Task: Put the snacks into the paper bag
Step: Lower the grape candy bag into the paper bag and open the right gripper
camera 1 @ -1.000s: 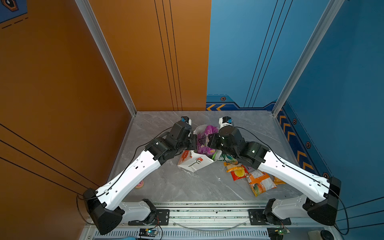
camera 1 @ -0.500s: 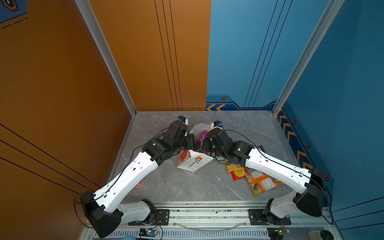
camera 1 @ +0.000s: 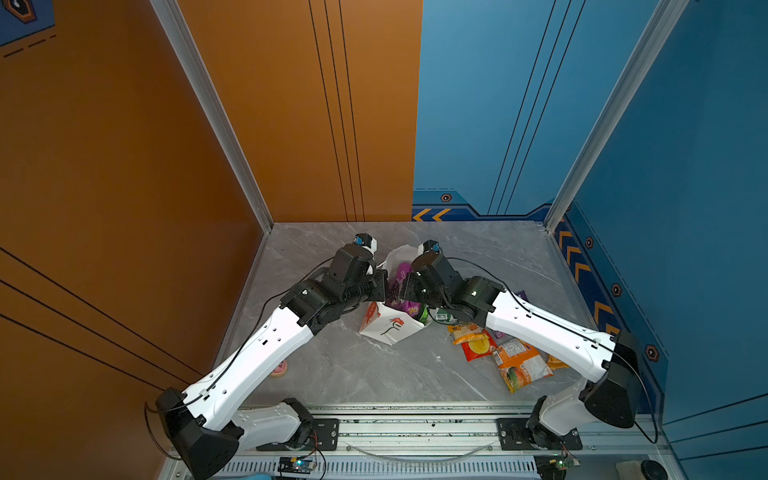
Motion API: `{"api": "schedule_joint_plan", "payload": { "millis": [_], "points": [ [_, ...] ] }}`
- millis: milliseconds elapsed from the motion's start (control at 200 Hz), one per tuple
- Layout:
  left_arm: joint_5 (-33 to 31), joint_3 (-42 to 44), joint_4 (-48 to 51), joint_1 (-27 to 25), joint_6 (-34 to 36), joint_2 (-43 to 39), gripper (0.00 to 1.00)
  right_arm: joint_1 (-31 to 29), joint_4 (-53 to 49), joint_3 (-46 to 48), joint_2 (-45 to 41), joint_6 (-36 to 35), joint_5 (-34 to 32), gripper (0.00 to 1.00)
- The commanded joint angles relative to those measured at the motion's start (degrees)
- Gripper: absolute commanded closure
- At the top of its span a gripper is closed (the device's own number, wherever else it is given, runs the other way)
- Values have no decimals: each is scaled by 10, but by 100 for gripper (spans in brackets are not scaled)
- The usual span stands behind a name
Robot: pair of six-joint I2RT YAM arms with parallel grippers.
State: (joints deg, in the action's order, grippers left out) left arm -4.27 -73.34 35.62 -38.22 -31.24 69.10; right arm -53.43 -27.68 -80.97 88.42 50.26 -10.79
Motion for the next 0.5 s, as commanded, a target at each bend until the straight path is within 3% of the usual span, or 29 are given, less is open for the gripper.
{"api": "schedule_joint_plan", "payload": {
  "millis": [0, 495],
  "points": [
    [4, -2, -26, 0, 9, -3, 100, -13, 5, -22, -3, -20, -33, 100],
    [8, -2, -26, 0, 8, -5, 100, 0, 9, -12, 37, 6, 20, 100]
  ]
}}
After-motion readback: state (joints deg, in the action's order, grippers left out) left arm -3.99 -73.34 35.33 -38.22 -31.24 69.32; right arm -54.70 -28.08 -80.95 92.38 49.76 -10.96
